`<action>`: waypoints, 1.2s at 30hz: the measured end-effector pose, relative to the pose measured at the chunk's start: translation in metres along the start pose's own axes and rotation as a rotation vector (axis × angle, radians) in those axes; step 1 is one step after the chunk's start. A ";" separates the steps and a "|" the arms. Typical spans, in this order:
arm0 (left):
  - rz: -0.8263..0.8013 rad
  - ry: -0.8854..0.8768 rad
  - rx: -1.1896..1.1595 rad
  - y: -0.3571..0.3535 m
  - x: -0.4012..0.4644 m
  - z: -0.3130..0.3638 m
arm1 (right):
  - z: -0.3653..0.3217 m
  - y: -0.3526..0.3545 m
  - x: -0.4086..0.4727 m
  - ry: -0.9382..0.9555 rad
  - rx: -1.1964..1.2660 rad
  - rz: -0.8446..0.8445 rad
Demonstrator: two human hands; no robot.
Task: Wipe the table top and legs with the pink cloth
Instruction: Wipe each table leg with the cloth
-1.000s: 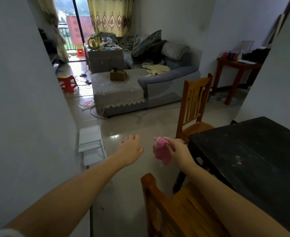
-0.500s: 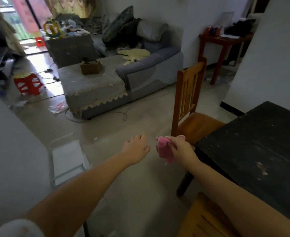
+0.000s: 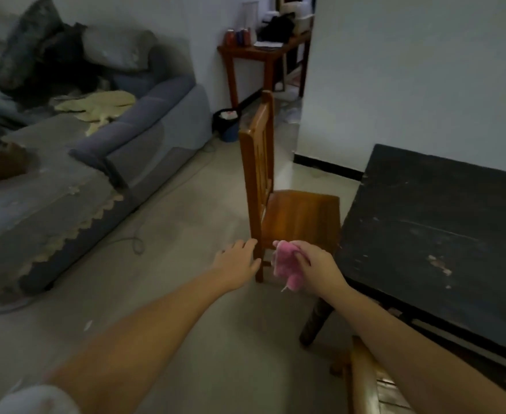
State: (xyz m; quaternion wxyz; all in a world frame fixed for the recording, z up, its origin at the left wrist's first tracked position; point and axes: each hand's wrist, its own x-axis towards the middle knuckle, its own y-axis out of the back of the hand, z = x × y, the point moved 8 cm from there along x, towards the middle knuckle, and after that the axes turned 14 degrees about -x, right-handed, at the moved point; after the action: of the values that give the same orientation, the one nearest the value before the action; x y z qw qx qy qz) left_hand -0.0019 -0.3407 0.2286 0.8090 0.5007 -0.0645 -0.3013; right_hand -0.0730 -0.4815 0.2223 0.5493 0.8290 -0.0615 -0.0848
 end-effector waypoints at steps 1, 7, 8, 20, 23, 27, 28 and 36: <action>-0.021 -0.025 0.005 -0.002 0.015 0.001 | 0.004 0.004 0.008 -0.021 -0.016 0.016; -0.098 -0.217 -0.021 -0.013 0.121 0.029 | 0.061 0.018 0.069 -0.202 0.162 0.092; -0.121 -0.236 -0.033 -0.014 0.136 0.035 | 0.075 0.019 0.077 -0.251 0.210 0.114; -0.510 -0.707 0.133 -0.063 0.278 0.101 | 0.132 0.037 0.106 -0.700 0.349 0.470; -0.666 -0.901 0.240 -0.088 0.281 0.107 | 0.110 0.039 0.085 -0.904 0.223 0.677; -0.847 -1.070 0.359 -0.110 0.264 0.093 | 0.075 0.016 0.051 -1.194 0.240 0.872; -0.884 -1.100 0.385 -0.115 0.258 0.088 | 0.066 0.007 0.041 -1.239 0.241 0.927; -1.181 -0.994 0.360 -0.207 0.236 0.019 | 0.049 -0.157 -0.028 -1.684 0.467 1.223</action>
State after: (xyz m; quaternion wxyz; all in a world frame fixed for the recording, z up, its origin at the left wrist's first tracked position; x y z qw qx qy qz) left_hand 0.0942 -0.5512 0.0156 0.2985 0.3820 -0.1897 -0.8538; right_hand -0.1094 -0.4593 0.0611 0.1067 0.4165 -0.8418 -0.3264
